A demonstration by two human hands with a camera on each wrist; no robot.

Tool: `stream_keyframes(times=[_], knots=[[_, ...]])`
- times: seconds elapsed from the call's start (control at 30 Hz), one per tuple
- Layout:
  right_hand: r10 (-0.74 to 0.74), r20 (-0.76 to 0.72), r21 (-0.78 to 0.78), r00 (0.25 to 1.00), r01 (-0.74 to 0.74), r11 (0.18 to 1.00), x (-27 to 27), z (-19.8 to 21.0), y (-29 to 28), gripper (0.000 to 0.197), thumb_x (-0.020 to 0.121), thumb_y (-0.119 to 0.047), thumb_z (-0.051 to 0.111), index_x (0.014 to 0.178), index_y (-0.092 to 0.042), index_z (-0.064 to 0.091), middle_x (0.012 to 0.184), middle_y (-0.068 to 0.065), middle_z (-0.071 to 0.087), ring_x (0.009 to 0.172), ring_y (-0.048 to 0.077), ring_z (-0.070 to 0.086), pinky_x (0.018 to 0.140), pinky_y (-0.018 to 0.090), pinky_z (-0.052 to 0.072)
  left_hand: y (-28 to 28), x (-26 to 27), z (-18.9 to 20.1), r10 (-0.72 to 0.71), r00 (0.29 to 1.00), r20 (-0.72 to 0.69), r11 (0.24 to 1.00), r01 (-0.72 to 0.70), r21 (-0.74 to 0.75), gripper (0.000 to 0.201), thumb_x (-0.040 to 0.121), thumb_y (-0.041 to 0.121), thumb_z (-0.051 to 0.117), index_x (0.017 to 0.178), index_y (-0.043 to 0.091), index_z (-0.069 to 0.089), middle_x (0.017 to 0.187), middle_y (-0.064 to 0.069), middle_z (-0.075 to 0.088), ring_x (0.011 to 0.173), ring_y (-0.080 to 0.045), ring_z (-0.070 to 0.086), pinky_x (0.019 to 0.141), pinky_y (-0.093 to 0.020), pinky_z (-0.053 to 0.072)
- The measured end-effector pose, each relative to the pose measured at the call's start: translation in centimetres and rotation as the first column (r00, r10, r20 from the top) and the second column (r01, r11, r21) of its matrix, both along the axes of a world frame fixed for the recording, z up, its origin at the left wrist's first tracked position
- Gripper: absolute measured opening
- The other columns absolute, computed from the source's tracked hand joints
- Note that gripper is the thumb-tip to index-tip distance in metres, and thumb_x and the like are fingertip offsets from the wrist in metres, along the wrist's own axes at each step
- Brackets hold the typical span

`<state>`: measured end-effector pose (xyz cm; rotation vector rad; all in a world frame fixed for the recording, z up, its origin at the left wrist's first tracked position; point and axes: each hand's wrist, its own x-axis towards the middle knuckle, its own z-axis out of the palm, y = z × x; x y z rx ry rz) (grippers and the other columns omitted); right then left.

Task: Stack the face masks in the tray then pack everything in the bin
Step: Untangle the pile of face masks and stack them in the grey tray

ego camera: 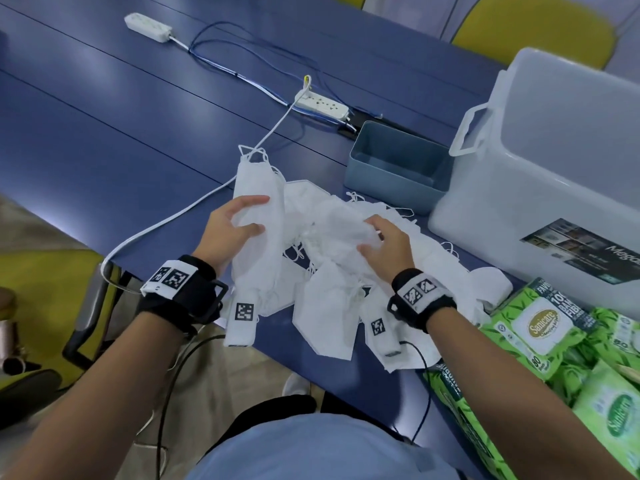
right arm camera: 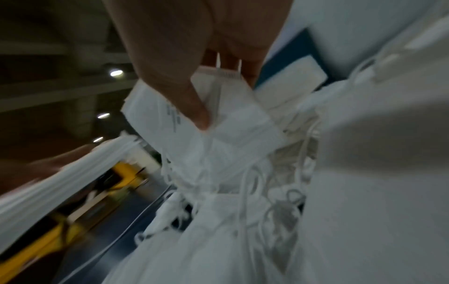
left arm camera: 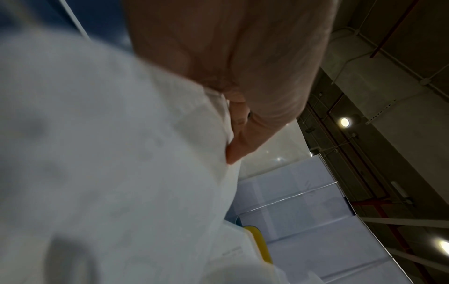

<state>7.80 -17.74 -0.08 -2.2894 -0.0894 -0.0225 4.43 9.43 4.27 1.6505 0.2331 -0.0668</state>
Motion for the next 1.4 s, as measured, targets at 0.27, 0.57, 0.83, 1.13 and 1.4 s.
stream_keyframes(times=[0.27, 0.57, 0.83, 1.13, 1.4], knots=[[0.603, 0.198, -0.27, 0.773, -0.548, 0.791, -7.1, -2.9, 1.9, 0.032, 0.056, -0.003, 0.07, 0.086, -0.014, 0.073, 0.109, 0.013, 0.065, 0.097, 0.021, 0.046, 0.074, 0.046, 0.05, 2.1, 1.3, 0.6, 0.079, 0.995, 0.064, 0.997, -0.08, 0.02, 0.048, 0.08, -0.005, 0.061, 0.101, 0.038, 0.069, 0.122, 0.004, 0.061, 0.116, -0.021, 0.056, 0.097, -0.035, 0.048], [0.474, -0.246, -0.089, 0.846, -0.506, 0.858, -6.9, -0.6, 0.4, 0.041, 0.074, -0.051, 0.069, 0.104, -0.024, 0.072, 0.147, 0.002, 0.037, 0.13, 0.016, 0.032, 0.113, 0.034, 0.028, 1.2, 1.9, 0.1, 0.033, 0.999, 0.036, 0.998, -0.035, 0.051, 0.048, 0.08, -0.003, 0.062, 0.106, 0.036, 0.069, 0.125, 0.005, 0.06, 0.12, -0.019, 0.053, 0.104, -0.041, 0.043], [0.032, -0.146, -0.425, 0.989, -0.092, 0.901, 4.7, -2.5, -4.0, 0.038, 0.084, -0.018, 0.064, 0.121, -0.015, 0.058, 0.131, 0.012, 0.05, 0.125, 0.029, 0.044, 0.106, 0.033, 0.032, -0.5, 2.0, -0.1, 0.002, 1.0, 0.023, 1.0, -0.002, 0.015, 0.047, 0.081, -0.008, 0.061, 0.106, 0.031, 0.068, 0.115, 0.011, 0.061, 0.109, -0.012, 0.056, 0.085, -0.02, 0.048], [0.049, -0.399, -0.481, 0.916, -0.255, 0.839, 10.6, -4.5, -0.7, 0.106, 0.068, -0.047, 0.077, 0.15, -0.025, 0.014, 0.157, 0.011, 0.016, 0.144, 0.033, 0.017, 0.115, 0.048, 0.024, -3.3, 1.2, -0.2, -0.051, 0.999, 0.003, 0.996, 0.05, 0.08, 0.044, 0.082, -0.011, 0.058, 0.111, 0.021, 0.065, 0.111, 0.021, 0.058, 0.089, 0.022, 0.052, 0.07, 0.003, 0.039], [0.078, -0.412, -0.39, 0.908, -0.253, 0.885, 10.2, -2.8, -2.4, 0.079, 0.059, -0.039, 0.088, 0.126, -0.017, 0.053, 0.126, 0.008, 0.054, 0.118, 0.027, 0.052, 0.097, 0.034, 0.043, -3.3, 1.4, -0.8, -0.047, 0.999, -0.025, 0.993, 0.049, 0.108, 0.046, 0.082, -0.01, 0.06, 0.107, 0.028, 0.065, 0.118, 0.014, 0.058, 0.105, 0.007, 0.052, 0.089, -0.013, 0.042]])
